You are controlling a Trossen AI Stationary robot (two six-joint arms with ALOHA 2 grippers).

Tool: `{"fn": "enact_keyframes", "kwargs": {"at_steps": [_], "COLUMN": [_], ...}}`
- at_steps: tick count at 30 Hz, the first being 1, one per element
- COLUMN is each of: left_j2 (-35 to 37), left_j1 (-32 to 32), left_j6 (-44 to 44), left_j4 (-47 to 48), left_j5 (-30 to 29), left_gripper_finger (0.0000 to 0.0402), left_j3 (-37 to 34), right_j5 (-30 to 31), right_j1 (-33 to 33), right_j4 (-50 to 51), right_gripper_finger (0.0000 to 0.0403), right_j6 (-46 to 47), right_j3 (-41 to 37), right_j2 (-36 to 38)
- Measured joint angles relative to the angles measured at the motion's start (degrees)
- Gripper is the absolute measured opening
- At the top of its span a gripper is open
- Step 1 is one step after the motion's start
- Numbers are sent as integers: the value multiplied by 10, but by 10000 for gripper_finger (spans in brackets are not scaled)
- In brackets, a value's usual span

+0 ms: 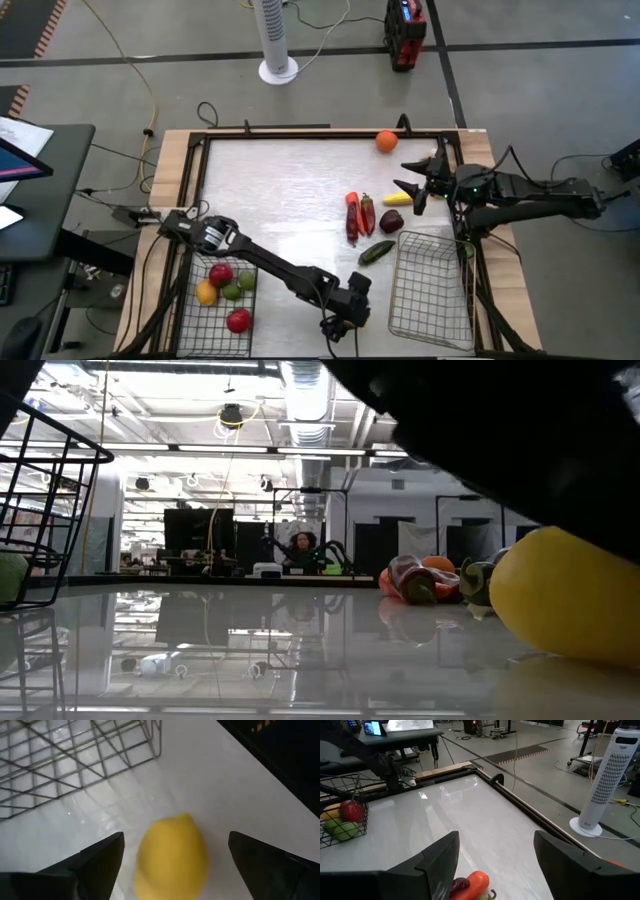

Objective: Sort produce into baskets
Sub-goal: Put the bottom yellow lemon into the black wire basket

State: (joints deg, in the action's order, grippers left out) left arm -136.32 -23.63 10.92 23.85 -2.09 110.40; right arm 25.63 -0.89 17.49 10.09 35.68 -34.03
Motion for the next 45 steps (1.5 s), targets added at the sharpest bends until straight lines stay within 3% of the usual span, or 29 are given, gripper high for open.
{"fn": "enact_keyframes", "kwargs": {"at_steps": [13,18,23,29,34,37,45], "left_j2": [-6,24,82,164,226,261,323], "left_j1": [2,3,3,-16,-54,-90,-187], "left_j6": [-9,-13,-72,-199,-331,-399,-554], "left_j4": [19,96,219,386,515,565,663], "left_j5": [-28,-51,-44,14,11,-22,-199], "left_gripper_finger": [206,201,205,205,205,206,206], "left_j3": [-1,-1,-1,-1,-1,-1,-3], "right_j5": [0,0,0,0,0,0,0], "right_j1": [0,0,0,1,2,2,2], "right_j4": [0,2,5,4,6,7,6], "right_gripper_finger": [286,285,285,285,286,286,286], "right_j6": [0,0,0,1,4,5,6], "right_j3": [0,0,0,0,0,0,0], "right_j2": [0,0,0,0,0,0,0]}}
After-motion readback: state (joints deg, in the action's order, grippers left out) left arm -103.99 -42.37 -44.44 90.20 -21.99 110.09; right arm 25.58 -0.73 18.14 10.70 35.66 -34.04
